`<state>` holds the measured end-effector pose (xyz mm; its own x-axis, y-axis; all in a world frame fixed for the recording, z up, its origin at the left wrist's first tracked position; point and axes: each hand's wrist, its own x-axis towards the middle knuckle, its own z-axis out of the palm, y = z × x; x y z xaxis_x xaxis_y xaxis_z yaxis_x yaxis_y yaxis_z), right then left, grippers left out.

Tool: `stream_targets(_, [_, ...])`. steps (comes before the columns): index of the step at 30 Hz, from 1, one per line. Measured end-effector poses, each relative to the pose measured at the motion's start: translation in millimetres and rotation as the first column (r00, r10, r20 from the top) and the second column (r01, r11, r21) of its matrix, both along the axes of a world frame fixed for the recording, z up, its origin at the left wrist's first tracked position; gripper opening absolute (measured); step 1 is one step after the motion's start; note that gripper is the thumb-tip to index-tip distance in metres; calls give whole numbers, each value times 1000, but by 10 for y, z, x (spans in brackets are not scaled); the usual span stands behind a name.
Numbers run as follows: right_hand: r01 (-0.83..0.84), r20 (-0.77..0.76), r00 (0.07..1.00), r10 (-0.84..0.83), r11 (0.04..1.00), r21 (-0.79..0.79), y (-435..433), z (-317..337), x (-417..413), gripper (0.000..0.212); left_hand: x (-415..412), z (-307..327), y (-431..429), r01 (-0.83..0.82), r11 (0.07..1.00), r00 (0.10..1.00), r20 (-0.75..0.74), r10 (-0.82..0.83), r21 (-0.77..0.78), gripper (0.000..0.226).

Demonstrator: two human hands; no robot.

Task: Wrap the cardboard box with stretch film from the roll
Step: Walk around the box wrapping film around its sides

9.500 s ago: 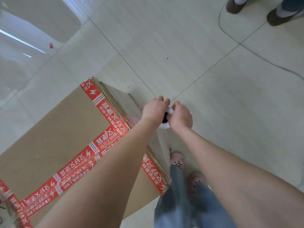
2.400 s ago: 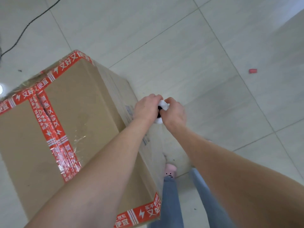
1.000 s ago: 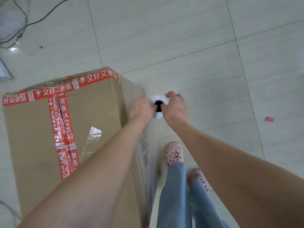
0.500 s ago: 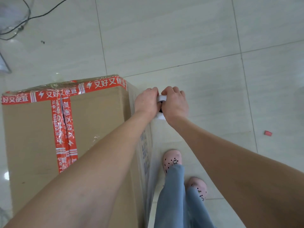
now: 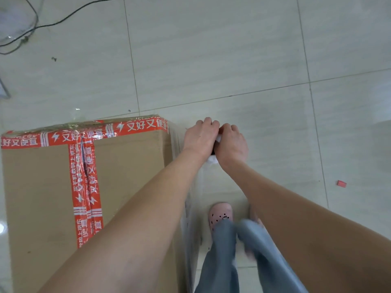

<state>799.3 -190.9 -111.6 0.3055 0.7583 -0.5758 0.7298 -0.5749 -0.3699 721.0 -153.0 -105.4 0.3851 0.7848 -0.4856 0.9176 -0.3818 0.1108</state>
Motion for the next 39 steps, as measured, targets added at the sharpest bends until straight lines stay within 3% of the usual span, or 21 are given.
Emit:
stream_targets(3, [-99, 0, 995, 99, 995, 20, 89, 30, 52, 15, -7, 2, 125, -27, 999, 1000, -1, 27, -27, 17])
stream_targets(7, [-268, -23, 963, 269, 962, 59, 331, 34, 45, 24, -96, -11, 309, -184, 983, 983, 15, 184, -23, 12])
stream_targets(10, [-154, -63, 986, 156, 987, 42, 467, 16, 24, 43, -205, -14, 404, -347, 937, 937, 19, 348, -39, 13])
stream_targets(12, [-15, -102, 995, 10, 999, -48, 518, -5, 25, 42, -250, -20, 466, -423, 905, 906, -2, 423, -39, 16])
stream_targets(15, [42, -150, 987, -62, 990, -131, 578, -15, 19, 34, -255, -19, 533, -378, 925, 925, -53, 376, -28, 18])
stream_targets(19, [-70, -99, 993, 64, 996, -58, 695, 5, 36, 25, -112, -17, 605, -148, 988, 989, -36, 146, -43, 23])
stream_targets(23, [-219, -45, 975, 219, 976, 13, 873, -31, 90, 17, -31, -64, 731, -134, 991, 991, -5, 134, -7, 20])
stream_targets(27, [-105, -156, 982, 111, 993, 45, 1005, -57, 179, 20, -20, -89, 880, -247, 968, 969, -6, 247, -31, 17])
stream_targets(32, [32, -229, 970, -79, 979, -202, 1056, -63, 97, 44, -223, -72, 1110, -428, 901, 903, -69, 423, -73, 16])
stream_targets(39, [-31, -280, 960, 23, 999, -25, 1431, -87, -227, 29, -554, -18, 1303, -645, 760, 762, -153, 630, -81, 20])
